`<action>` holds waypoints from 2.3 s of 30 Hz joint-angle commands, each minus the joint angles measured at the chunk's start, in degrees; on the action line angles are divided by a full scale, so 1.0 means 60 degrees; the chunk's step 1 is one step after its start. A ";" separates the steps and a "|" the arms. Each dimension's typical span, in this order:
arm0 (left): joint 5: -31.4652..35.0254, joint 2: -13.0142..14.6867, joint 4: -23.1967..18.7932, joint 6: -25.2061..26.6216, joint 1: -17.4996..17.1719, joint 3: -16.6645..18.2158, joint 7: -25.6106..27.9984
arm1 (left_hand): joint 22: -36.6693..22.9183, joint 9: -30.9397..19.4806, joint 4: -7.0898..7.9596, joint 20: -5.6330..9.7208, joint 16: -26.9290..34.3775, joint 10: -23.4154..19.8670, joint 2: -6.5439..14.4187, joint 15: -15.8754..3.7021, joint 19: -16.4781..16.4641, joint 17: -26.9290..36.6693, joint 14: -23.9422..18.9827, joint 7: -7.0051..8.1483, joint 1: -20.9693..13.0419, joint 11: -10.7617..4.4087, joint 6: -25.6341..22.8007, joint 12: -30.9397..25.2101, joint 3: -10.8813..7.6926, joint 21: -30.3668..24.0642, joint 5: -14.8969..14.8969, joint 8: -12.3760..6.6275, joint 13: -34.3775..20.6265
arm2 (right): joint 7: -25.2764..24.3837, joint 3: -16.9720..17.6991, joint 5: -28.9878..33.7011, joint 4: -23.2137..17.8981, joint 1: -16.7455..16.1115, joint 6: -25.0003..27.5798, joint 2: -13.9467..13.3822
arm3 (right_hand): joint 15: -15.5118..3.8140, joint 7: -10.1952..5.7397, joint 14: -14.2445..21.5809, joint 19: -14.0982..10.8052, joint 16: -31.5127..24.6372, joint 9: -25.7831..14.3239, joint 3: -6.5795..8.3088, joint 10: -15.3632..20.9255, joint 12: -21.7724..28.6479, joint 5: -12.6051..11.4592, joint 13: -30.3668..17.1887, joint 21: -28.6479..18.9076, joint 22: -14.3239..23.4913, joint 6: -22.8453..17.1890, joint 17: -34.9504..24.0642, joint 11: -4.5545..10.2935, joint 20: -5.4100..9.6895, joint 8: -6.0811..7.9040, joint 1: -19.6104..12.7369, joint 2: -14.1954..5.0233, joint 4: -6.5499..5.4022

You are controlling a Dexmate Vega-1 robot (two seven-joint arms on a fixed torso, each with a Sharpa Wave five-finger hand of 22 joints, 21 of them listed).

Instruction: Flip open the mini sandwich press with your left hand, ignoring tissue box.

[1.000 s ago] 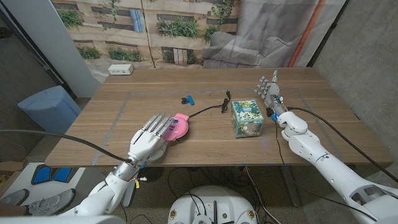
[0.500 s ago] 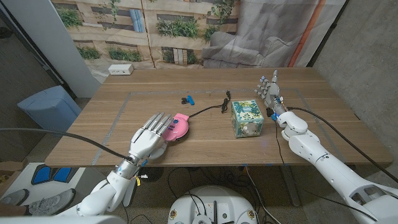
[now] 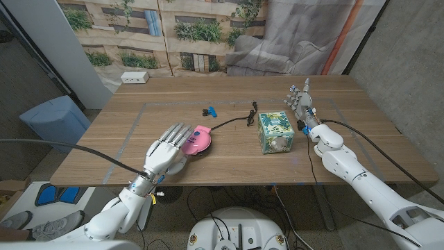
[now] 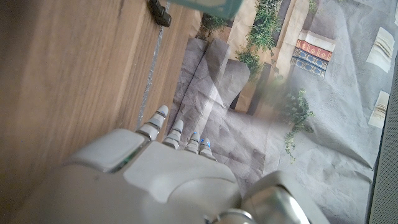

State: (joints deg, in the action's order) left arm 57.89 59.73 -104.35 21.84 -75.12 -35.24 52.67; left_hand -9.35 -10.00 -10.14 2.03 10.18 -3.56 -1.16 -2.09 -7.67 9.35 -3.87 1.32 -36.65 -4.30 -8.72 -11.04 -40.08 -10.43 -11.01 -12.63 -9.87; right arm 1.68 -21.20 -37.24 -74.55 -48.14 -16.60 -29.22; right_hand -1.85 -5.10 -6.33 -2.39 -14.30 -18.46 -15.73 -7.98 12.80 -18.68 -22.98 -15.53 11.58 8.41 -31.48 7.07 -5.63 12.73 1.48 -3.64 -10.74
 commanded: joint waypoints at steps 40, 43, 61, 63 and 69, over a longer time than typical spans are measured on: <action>-0.0031 -0.0118 -0.0643 -0.0518 0.0460 0.0585 -0.0292 | -0.0011 -0.0027 0.0000 0.0355 0.0023 -0.0448 0.0291 -0.0226 -0.0248 0.0019 -0.0345 0.0037 -0.0129 -0.0028 -0.1102 -0.0006 0.0439 -0.0041 0.0026 -0.0249 -0.0023 | 0.0002 -0.0001 0.0002 0.0007 0.0003 -0.0003 0.0002 | -0.0220 0.0017 -0.0077 -0.0037 -0.0018 -0.0038 -0.0066 -0.0031 0.0027 -0.0045 -0.0025 0.0030 0.0022 0.0070 -0.0011 0.0010 -0.0054 0.0048 -0.0030 -0.0862 -0.0017; -0.0049 -0.0155 -0.0673 -0.0502 0.0496 0.0622 -0.0371 | -0.0011 -0.0027 -0.0001 0.0364 0.0022 -0.0460 0.0302 -0.0221 -0.0257 0.0018 -0.0356 0.0039 -0.0135 -0.0061 -0.1139 -0.0002 0.0456 -0.0041 0.0026 -0.0249 -0.0023 | 0.0002 0.0000 0.0002 0.0008 0.0003 -0.0004 0.0002 | -0.0214 0.0014 -0.0073 -0.0040 -0.0019 -0.0038 -0.0067 -0.0036 0.0025 -0.0045 -0.0025 0.0030 0.0022 0.0068 -0.0011 0.0010 -0.0059 0.0049 -0.0030 -0.0861 -0.0017; 0.0012 0.0051 -0.0818 -0.0847 0.0828 0.0818 -0.0881 | -0.0012 -0.0030 -0.0007 0.0357 0.0010 -0.0500 0.0353 -0.0201 -0.0274 0.0018 -0.0396 0.0084 -0.0177 -0.0063 -0.1246 0.0018 0.0537 -0.0030 0.0023 -0.0222 -0.0024 | 0.0002 -0.0002 0.0004 0.0012 0.0005 -0.0005 0.0005 | -0.0226 0.0015 -0.0056 -0.0047 -0.0025 -0.0039 -0.0068 -0.0031 0.0027 -0.0044 -0.0026 0.0031 0.0023 0.0090 -0.0011 -0.0005 -0.0054 0.0040 -0.0029 -0.0860 -0.0017; 0.0025 0.0051 -0.0834 -0.0885 0.0866 0.0834 -0.0911 | -0.0012 -0.0030 -0.0008 0.0355 0.0007 -0.0500 0.0359 -0.0201 -0.0275 0.0018 -0.0395 0.0086 -0.0183 -0.0069 -0.1262 0.0021 0.0545 -0.0028 0.0023 -0.0221 -0.0024 | 0.0002 -0.0002 0.0004 0.0011 0.0005 -0.0005 0.0005 | -0.0219 0.0019 -0.0059 -0.0051 -0.0024 -0.0039 -0.0068 -0.0034 0.0025 -0.0044 -0.0026 0.0030 0.0023 0.0089 -0.0011 -0.0001 -0.0051 0.0040 -0.0029 -0.0860 -0.0018; 0.0053 0.0025 -0.0887 -0.1010 0.1004 0.0860 -0.1061 | -0.0012 -0.0031 -0.0010 0.0354 0.0005 -0.0505 0.0374 -0.0196 -0.0265 0.0018 -0.0408 0.0103 -0.0198 -0.0073 -0.1297 0.0029 0.0569 -0.0021 0.0022 -0.0214 -0.0024 | 0.0003 -0.0002 0.0004 0.0015 0.0006 -0.0007 0.0006 | -0.0213 0.0016 -0.0061 -0.0044 -0.0023 -0.0039 -0.0068 -0.0028 0.0028 -0.0043 -0.0027 0.0034 0.0023 0.0074 -0.0012 -0.0005 -0.0049 0.0046 -0.0029 -0.0860 -0.0018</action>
State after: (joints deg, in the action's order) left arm 57.91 59.75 -108.97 16.96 -70.70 -30.71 47.83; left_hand -9.35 -10.00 -10.21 2.03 10.15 -6.13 0.50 -2.06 -8.90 9.36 -5.95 1.95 -37.85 -4.82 -16.09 -11.04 -36.85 -10.43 -11.03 -13.79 -9.88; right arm 1.70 -21.21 -37.22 -74.49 -48.11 -16.63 -29.20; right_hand -1.85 -5.10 -6.33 -2.38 -14.30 -18.46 -15.73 -7.98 12.80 -18.68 -22.98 -15.53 11.57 8.41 -31.46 7.07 -5.63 12.73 1.48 -3.64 -10.74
